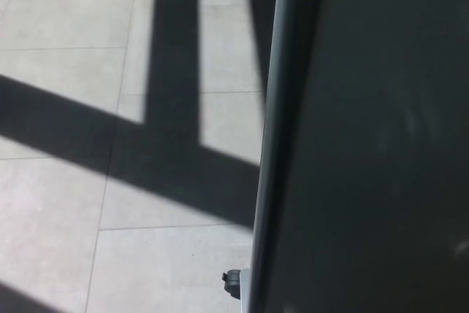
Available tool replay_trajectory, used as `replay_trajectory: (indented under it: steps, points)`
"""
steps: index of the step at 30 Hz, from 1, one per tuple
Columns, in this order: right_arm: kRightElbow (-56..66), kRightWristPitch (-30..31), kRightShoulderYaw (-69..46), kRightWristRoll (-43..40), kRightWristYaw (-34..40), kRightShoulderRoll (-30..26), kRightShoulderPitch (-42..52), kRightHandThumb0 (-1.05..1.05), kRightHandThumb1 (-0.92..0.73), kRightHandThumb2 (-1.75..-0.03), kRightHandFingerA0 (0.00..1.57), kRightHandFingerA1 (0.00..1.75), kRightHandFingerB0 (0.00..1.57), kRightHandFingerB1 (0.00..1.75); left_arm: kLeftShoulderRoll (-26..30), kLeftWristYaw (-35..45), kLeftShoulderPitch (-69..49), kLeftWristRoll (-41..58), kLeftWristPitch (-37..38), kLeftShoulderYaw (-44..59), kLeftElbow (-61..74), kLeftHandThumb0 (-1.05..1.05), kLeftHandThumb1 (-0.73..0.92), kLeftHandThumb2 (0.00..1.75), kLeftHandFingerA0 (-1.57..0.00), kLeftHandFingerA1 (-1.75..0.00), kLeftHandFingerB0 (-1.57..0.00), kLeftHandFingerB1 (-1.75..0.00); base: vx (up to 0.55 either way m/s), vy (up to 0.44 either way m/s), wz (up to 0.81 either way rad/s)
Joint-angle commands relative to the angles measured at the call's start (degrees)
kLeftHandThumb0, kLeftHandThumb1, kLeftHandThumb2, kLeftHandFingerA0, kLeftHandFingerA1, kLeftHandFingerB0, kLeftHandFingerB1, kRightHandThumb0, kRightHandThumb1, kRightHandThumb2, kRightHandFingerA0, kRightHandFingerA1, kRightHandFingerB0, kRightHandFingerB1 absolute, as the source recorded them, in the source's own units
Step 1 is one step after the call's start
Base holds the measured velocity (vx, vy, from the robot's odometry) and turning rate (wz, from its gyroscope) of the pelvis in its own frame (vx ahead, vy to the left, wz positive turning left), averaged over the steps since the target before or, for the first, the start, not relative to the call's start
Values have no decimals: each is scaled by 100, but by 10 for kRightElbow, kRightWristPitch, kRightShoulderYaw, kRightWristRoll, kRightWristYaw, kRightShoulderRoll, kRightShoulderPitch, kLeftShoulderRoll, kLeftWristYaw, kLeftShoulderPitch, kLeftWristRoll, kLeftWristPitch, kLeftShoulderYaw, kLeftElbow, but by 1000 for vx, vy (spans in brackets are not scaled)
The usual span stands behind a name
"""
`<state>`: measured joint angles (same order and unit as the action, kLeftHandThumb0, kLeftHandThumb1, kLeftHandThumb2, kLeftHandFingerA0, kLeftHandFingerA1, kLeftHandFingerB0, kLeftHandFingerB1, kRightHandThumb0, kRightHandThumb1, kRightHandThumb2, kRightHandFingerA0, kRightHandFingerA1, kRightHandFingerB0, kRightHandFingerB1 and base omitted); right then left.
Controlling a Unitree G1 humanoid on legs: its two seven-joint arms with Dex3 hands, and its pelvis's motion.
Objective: A white board is being place on the right hand side and parallel to the robot and the robot uses its left hand to grab on the leftside of the whiteboard and drag the whiteboard from the right hand side to the left hand side
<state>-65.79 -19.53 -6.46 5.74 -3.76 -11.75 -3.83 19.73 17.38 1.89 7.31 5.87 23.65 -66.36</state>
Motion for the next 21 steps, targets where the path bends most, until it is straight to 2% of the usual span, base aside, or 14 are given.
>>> replay_trajectory:
  steps: [1, 4, 6, 7, 9, 10, 11, 14, 15, 19, 20, 21]
  points:
    - [-28, -86, -31, -40, -39, -12, -5, -39, -71, -61, 104, 70, 55, 41, 7, 90, -11, 58, 84, 35, 25, -15, 74, 62, -23, -34, -15, -28, 0, 0, 0]
    - [-34, -81, -67, -74, -68, 0, -10, -40, -68, -61, 105, 66, 53, 40, 6, 116, -12, 56, 110, 27, 68, -21, 72, 66, -18, -34, -10, -28, 0, 0, 0]
    - [-24, -70, -87, -90, -81, -2, -10, -42, -68, -62, 100, 59, 51, 39, -1, 145, -1, 68, 90, 15, 130, -22, 71, 65, -16, -33, -10, -27, 0, 0, 0]
    - [-18, -74, -100, -106, -109, -4, -8, -42, -72, -63, 96, 56, 50, 39, -4, 158, 7, 76, 73, 5, 177, -20, 69, 69, -8, -34, -10, -25, 0, 0, 0]
    - [-11, -65, -115, -121, -133, -5, -9, -44, -71, -63, 92, 54, 47, 38, -4, 173, 13, 84, 50, -7, 229, -16, 70, 65, -9, -31, -9, -21, 0, 0, 0]
    - [0, -56, -130, -139, -158, -9, -4, -49, -72, -62, 89, 53, 44, 37, 4, 191, 41, 82, 35, -32, 279, -28, 62, 69, -5, -30, -11, -23, 0, 0, 0]
    - [3, -54, -136, -145, -166, -10, -1, -50, -72, -62, 87, 54, 43, 37, 8, 192, 60, 79, 18, -47, 312, -25, 64, 58, -7, -34, -11, -25, 0, 0, 0]
    - [-3, -54, -147, -150, -176, -9, -2, -52, -72, -62, 89, 53, 42, 36, 13, 190, 106, 84, -39, -76, 373, -25, 57, 61, -10, -36, -14, -29, 0, 0, 0]
    - [-6, -56, -148, -148, -172, -8, -3, -50, -73, -62, 92, 54, 43, 37, 11, 185, 127, 75, -50, -92, 395, -39, 47, 63, -21, -41, -16, -32, 0, 0, 0]
    - [-11, -62, -149, -139, -153, -1, -5, -51, -71, -63, 94, 55, 46, 38, 7, 175, 169, 45, -71, -150, 459, -44, 46, 65, -17, -40, -13, -33, 0, 0, 0]
    - [-12, -64, -147, -136, -149, 2, -8, -49, -73, -64, 96, 55, 47, 38, 2, 179, 193, 45, -94, -169, 470, -25, 39, 90, -3, -49, -1, -47, 0, 0, 0]
    - [-12, -64, -147, -135, -148, 3, -10, -49, -73, -64, 96, 55, 47, 38, 2, 179, 202, 48, -108, -178, 478, -25, 39, 90, -3, -49, -1, -47, 0, 0, 0]
